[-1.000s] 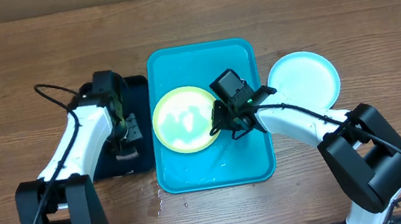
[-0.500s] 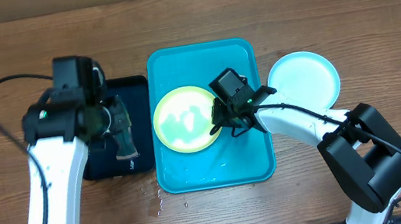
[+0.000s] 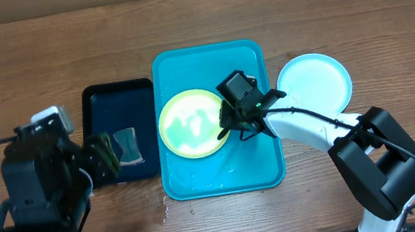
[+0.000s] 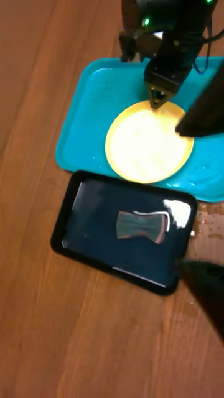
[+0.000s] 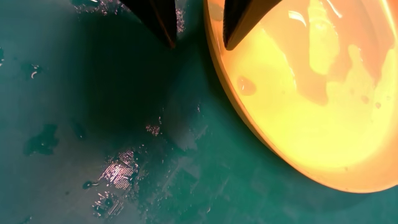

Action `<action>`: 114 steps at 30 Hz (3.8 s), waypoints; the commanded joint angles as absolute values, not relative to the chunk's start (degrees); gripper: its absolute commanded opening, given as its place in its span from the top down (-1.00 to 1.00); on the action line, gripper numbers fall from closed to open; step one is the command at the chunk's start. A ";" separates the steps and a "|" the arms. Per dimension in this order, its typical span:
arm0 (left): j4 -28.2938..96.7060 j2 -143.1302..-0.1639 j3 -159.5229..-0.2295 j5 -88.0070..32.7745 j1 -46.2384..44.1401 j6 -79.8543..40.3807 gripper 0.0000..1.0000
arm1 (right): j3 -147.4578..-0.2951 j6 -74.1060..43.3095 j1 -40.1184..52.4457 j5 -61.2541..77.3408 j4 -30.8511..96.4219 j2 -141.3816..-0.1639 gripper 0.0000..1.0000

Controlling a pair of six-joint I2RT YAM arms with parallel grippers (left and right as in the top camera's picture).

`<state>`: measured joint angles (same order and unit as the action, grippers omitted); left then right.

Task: Clean dirty plates on tray and stack at the side
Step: 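Release the sponge on the black tray and raise the left gripper away, then lift the yellow plate by its rim with the right gripper and swing left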

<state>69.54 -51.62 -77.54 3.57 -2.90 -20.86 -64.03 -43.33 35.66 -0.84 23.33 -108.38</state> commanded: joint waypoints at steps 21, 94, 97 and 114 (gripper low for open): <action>74.78 -55.96 -78.37 5.98 -2.96 -20.99 -1.00 | -63.37 -47.16 35.66 1.04 21.56 -111.13 0.92; 73.82 -63.64 -79.31 -0.08 -3.03 -22.33 -1.00 | -77.34 12.16 51.37 -33.78 -31.33 -111.68 0.92; 74.00 -59.42 -79.29 -0.05 -3.03 -22.33 -1.00 | -77.34 16.34 51.37 -33.78 -34.28 -111.68 0.92; 74.17 -60.38 -79.26 -0.03 -3.03 -22.31 -1.00 | -77.32 13.45 53.41 -36.64 -37.52 -111.68 0.92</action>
<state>74.17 -59.20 -78.67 0.60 -2.90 -21.10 -76.18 19.92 53.39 -33.85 -38.94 -112.12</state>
